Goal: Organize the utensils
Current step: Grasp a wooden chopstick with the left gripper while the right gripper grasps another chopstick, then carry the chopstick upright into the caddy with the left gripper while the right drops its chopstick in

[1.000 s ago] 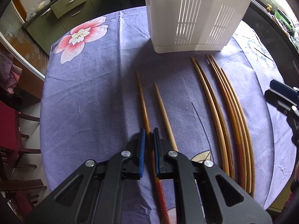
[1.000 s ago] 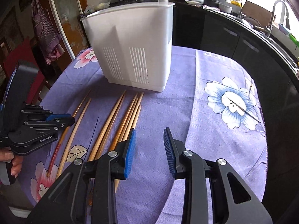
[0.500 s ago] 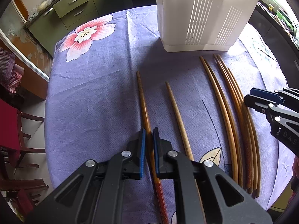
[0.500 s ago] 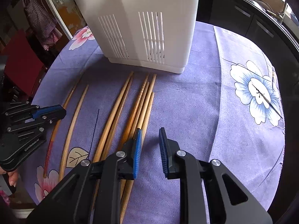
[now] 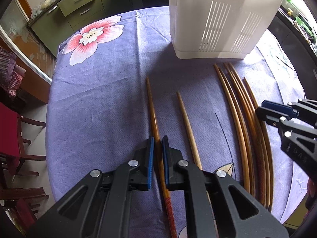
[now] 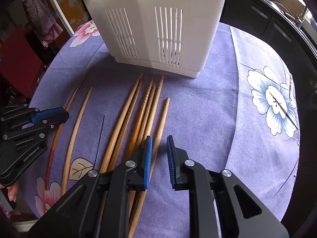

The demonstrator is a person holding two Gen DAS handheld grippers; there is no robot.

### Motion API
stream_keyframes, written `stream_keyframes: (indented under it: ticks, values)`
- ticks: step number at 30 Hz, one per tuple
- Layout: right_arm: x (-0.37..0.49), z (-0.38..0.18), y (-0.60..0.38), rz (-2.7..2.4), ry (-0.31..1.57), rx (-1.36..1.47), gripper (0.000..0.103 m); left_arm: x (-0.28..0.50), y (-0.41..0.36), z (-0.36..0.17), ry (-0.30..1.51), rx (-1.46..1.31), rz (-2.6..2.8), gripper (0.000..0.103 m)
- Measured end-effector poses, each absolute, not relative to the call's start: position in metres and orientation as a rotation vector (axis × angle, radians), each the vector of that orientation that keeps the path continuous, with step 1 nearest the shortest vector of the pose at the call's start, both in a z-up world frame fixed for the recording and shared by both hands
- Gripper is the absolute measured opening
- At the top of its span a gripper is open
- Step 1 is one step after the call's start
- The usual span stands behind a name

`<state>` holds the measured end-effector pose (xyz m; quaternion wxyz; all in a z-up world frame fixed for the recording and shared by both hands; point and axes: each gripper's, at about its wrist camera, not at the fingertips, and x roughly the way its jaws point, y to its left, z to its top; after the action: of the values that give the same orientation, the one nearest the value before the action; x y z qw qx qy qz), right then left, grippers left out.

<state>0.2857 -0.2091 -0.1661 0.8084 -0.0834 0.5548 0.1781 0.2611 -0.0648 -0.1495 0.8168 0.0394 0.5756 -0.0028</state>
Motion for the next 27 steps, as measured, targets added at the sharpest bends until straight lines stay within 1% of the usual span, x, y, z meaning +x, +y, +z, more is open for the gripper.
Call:
stream_keyframes:
  ticks: [5,7,9,12,17,22,27]
  values:
    - [0.288,-0.166,-0.202,0.370,1.180,-0.205,0.015,0.272,-0.066,-0.149,1.227,0.078,0.003,0.009]
    - [0.288,-0.167,-0.200,0.371,1.177,-0.204,0.010,0.274,-0.067,-0.149,1.222,0.082,0.004,0.009]
    - [0.287,-0.167,-0.202,0.375,1.173,-0.189,0.007,0.273,-0.068,-0.149,1.220,0.087,0.000,0.009]
    - [0.283,-0.159,-0.210,0.388,1.146,-0.150,0.007,0.272,-0.066,-0.148,1.218,0.084,-0.004,0.007]
    - [0.263,-0.115,-0.233,0.438,1.033,-0.059,0.007,0.262,-0.056,-0.132,1.174,0.054,-0.014,0.007]
    - [0.232,-0.061,-0.258,0.467,0.889,-0.002,0.007,0.242,-0.050,-0.096,1.077,0.050,-0.028,0.007]
    - [0.196,-0.032,-0.280,0.477,0.793,0.012,0.007,0.214,-0.049,-0.064,0.998,0.044,-0.058,0.006]
